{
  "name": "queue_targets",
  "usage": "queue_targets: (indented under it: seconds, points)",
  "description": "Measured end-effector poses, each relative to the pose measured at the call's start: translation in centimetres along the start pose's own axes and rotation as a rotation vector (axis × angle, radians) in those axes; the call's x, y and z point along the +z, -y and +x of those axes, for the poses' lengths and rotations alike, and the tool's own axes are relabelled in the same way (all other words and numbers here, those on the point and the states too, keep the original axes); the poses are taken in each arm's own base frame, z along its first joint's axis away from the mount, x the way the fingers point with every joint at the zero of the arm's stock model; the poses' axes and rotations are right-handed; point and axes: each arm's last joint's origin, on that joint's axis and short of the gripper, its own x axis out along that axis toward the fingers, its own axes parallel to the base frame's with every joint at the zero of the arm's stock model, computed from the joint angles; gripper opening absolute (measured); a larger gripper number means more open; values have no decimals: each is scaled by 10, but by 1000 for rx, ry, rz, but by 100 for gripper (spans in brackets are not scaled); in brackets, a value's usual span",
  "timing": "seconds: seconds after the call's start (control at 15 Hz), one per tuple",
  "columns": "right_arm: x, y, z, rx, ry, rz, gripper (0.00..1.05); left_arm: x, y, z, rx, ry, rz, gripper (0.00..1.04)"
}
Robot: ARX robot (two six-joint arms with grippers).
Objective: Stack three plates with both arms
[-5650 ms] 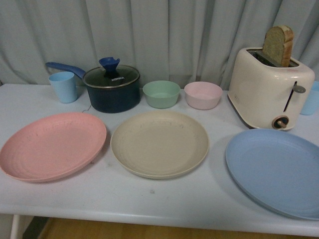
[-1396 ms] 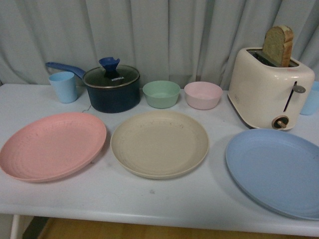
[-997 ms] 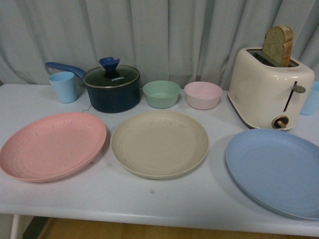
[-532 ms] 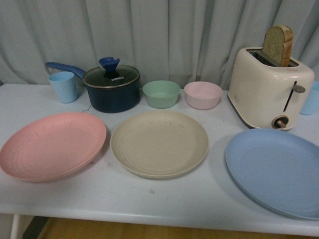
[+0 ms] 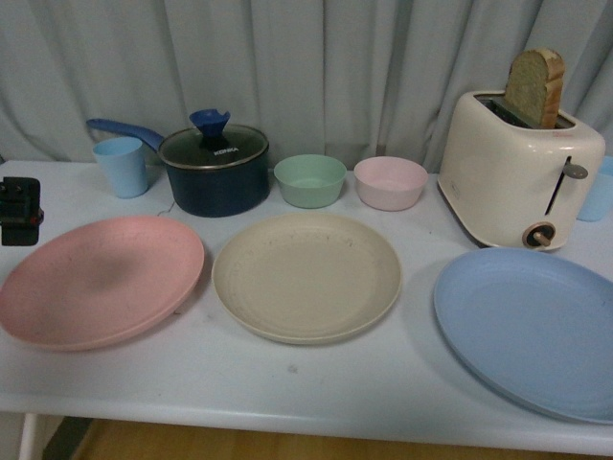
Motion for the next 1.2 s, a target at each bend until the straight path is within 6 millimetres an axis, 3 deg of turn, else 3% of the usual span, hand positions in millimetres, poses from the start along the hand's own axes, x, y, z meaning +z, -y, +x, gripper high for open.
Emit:
queue_targets:
  seconds: [0.2,0.4,0.73,1.06,1.2]
  points:
    - [0,0,0,0,0,0,98,-1,-5,31,-10,-66,-33,98]
    - [0,0,0,0,0,0,98,-22,-24,50,-8,-219,-103,98]
    - [0,0,0,0,0,0,98,-37,-32,57,-75,-280,-158,97]
    - [0,0,0,0,0,0,98,-38,-32,57,-70,-277,-138,41]
    - [0,0,0,0,0,0,98,-41,-33,60,-57,-282,-131,9]
